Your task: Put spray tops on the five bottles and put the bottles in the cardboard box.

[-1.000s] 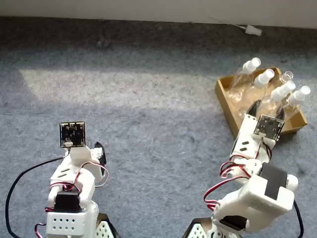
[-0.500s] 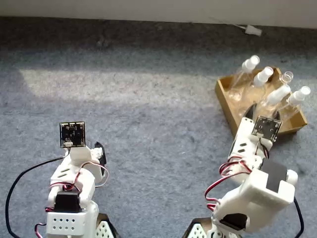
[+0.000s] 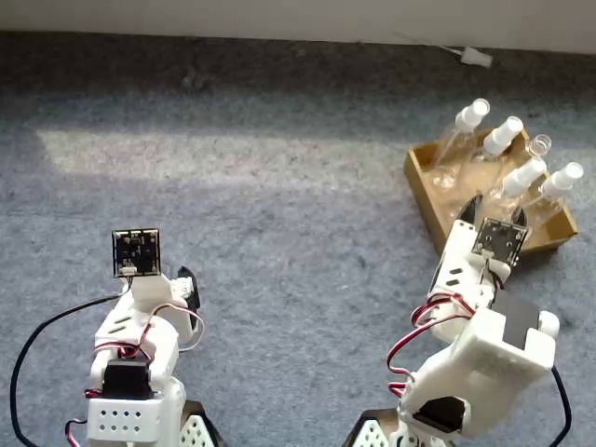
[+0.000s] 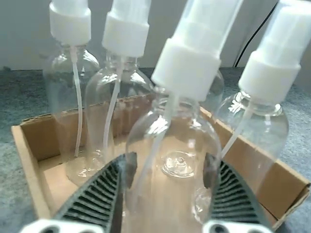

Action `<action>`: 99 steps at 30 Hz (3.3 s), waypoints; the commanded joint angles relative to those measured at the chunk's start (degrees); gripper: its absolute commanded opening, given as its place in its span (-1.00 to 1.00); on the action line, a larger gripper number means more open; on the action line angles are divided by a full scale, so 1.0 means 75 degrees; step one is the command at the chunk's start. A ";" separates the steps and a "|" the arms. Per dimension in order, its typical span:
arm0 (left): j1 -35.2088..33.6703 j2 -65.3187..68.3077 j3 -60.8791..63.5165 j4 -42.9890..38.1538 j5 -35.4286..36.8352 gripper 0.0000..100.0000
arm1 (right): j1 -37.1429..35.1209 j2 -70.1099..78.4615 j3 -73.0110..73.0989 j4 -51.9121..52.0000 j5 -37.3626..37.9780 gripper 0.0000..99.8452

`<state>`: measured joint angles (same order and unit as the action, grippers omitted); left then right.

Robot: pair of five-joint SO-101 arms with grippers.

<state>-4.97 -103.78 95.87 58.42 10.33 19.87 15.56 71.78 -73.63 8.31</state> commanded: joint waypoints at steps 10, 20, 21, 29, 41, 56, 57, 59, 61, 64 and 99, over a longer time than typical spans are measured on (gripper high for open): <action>-0.0041 -0.0088 0.0158 -0.0164 -0.0059 -0.93 | -0.0053 0.0041 0.1096 -0.1424 0.0023 -0.59; -0.0041 -0.0088 0.0158 -0.0164 -0.0059 -0.93 | -0.0064 0.0041 0.1319 -0.1424 0.0035 -0.58; -0.0041 -0.0088 0.0158 -0.0164 -0.0059 -0.93 | -0.0064 0.0041 0.1342 -0.1424 0.0035 -0.58; -0.0041 -0.0088 0.0158 -0.0164 -0.0059 -0.93 | -0.0064 0.0041 0.1354 -0.1401 0.0047 -0.49; -0.0041 -0.0088 0.0158 -0.0164 -0.0059 -0.93 | -0.0064 0.0029 0.1342 -0.0721 0.0035 -0.43; -0.0041 -0.0088 0.0158 -0.0164 -0.0059 -0.93 | -0.0064 -0.0018 0.1893 -0.1108 0.0574 -0.43; -0.0041 -0.0088 0.0158 -0.0164 -0.0059 -0.93 | -0.0064 -0.0018 0.1893 -0.1119 0.0574 -0.43; -0.0041 -0.0088 0.0158 -0.0164 -0.0059 -0.93 | -0.0064 -0.0018 0.1905 -0.1108 0.0574 -0.43; -0.0041 -0.0088 0.0158 -0.0164 -0.0059 -0.93 | -0.0064 -0.0018 0.1905 -0.1108 0.0574 -0.40; -0.0041 -0.0088 0.0158 -0.0164 -0.0059 -0.93 | -0.0064 -0.0018 0.1905 -0.1096 0.0574 -0.34; -0.0041 -0.0088 0.0158 -0.0164 -0.0070 -0.93 | -0.0064 -0.3065 0.3710 -0.0897 0.0985 -0.34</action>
<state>-4.97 -103.78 95.87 58.42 10.33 20.04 -0.18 95.69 -81.54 14.81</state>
